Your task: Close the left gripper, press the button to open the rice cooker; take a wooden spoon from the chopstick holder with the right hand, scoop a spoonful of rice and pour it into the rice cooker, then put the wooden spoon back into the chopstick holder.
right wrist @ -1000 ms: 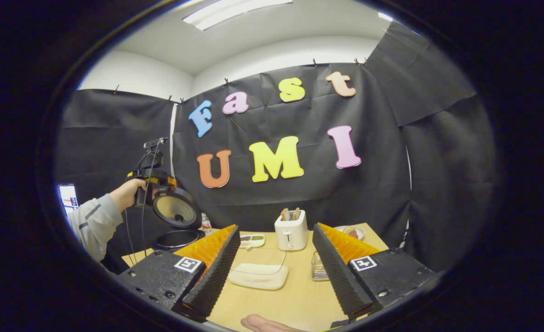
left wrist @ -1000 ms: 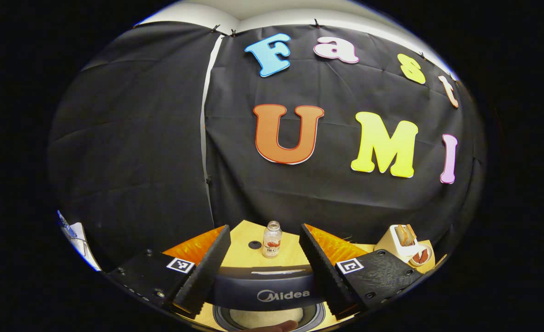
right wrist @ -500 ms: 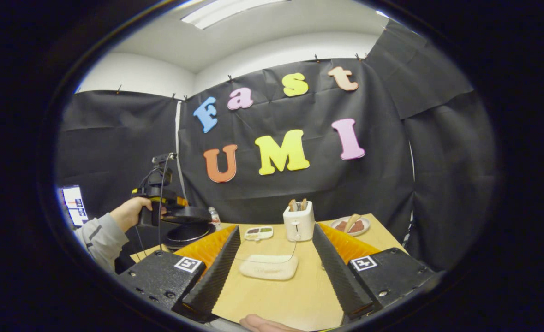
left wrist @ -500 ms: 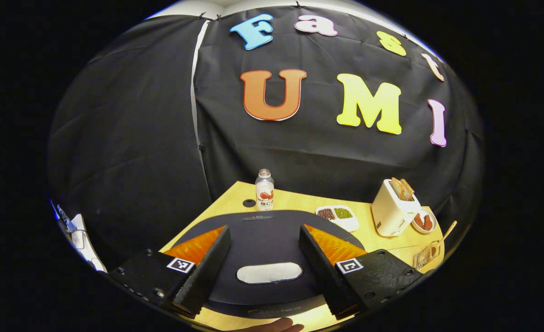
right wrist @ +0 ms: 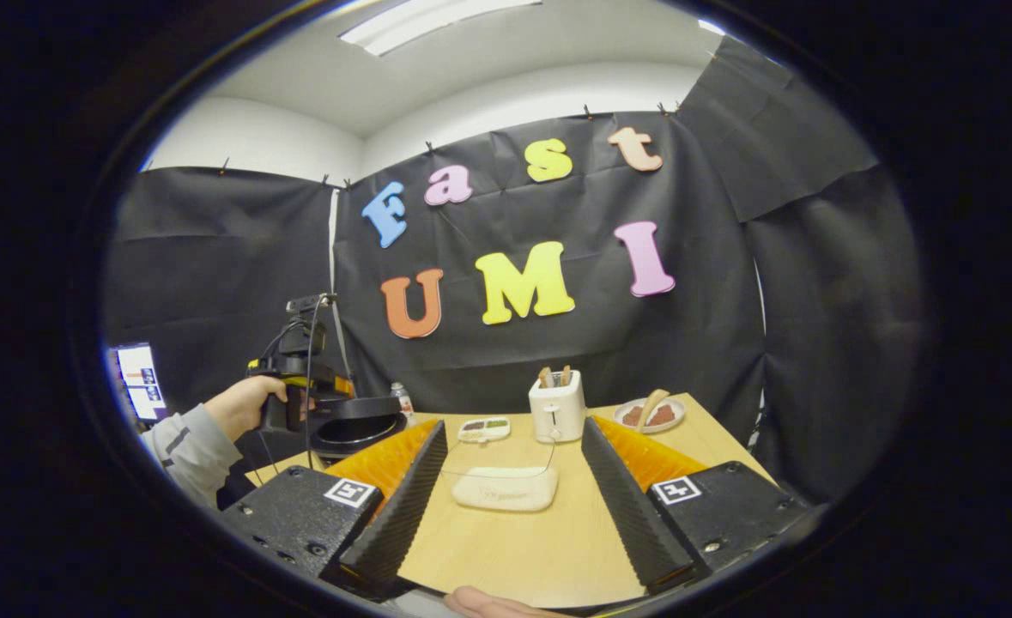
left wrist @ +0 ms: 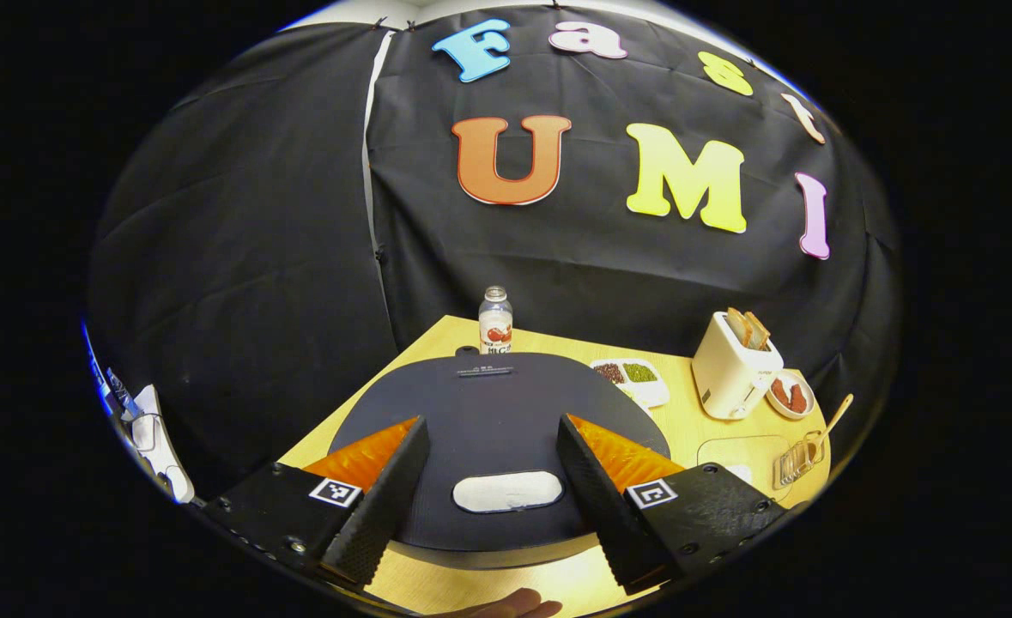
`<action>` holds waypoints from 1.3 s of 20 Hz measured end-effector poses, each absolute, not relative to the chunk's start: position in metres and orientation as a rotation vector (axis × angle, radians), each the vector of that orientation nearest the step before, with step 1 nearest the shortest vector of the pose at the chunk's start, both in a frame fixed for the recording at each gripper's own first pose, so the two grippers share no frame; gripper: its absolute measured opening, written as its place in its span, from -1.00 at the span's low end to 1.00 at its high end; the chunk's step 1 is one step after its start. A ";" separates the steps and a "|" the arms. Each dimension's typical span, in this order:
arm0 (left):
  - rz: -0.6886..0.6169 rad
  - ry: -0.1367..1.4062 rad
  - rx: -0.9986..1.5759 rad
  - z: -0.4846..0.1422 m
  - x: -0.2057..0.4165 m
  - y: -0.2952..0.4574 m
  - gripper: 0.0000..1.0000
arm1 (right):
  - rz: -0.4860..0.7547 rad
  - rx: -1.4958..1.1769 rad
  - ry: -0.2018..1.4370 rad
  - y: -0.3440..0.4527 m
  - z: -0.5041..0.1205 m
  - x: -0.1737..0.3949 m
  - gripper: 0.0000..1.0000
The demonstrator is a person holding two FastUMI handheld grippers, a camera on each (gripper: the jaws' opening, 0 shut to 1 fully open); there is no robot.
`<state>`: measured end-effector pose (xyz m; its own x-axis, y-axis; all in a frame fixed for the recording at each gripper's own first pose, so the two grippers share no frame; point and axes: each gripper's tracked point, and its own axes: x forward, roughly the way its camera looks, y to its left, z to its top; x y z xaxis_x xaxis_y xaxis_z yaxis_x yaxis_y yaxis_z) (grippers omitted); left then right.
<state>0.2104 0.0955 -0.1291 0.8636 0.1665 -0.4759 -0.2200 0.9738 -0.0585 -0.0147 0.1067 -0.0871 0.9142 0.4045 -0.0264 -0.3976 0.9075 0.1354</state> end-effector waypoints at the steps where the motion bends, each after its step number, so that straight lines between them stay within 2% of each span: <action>1: 0.199 0.504 -0.110 -0.136 0.205 0.093 0.95 | 0.413 0.128 0.061 0.108 -0.090 -0.015 0.92; 2: 0.195 0.522 -0.107 -0.141 0.206 0.089 0.95 | 0.412 0.128 0.069 0.108 -0.092 -0.016 1.00; 4: 0.189 0.550 -0.103 -0.156 0.197 0.084 0.94 | 0.412 0.128 0.082 0.112 -0.095 -0.016 1.00; 5: 0.191 0.544 -0.095 -0.159 0.195 0.083 0.95 | 0.416 0.126 0.084 0.114 -0.096 -0.018 1.00; 6: 0.189 0.505 -0.086 -0.157 0.190 0.085 0.96 | 0.418 0.122 0.087 0.116 -0.097 -0.019 0.92; 7: 0.192 0.513 -0.094 -0.161 0.186 0.083 0.95 | 0.420 0.116 0.090 0.117 -0.098 -0.020 0.92; 8: 0.193 0.497 -0.097 -0.160 0.185 0.082 0.95 | 0.424 0.110 0.090 0.120 -0.099 -0.020 1.00; 13: 0.205 0.445 -0.091 -0.160 0.174 0.076 0.95 | 0.441 0.080 0.091 0.130 -0.102 -0.024 1.00; 23: 0.233 0.211 -0.054 -0.159 0.174 0.076 0.96 | 0.444 0.028 0.109 0.143 -0.116 -0.022 1.00; 24: 0.238 0.181 -0.046 -0.159 0.174 0.077 0.96 | 0.450 0.025 0.106 0.147 -0.115 -0.023 0.92; 26: 0.245 0.134 -0.036 -0.160 0.175 0.077 0.96 | 0.453 0.014 0.101 0.149 -0.116 -0.024 0.92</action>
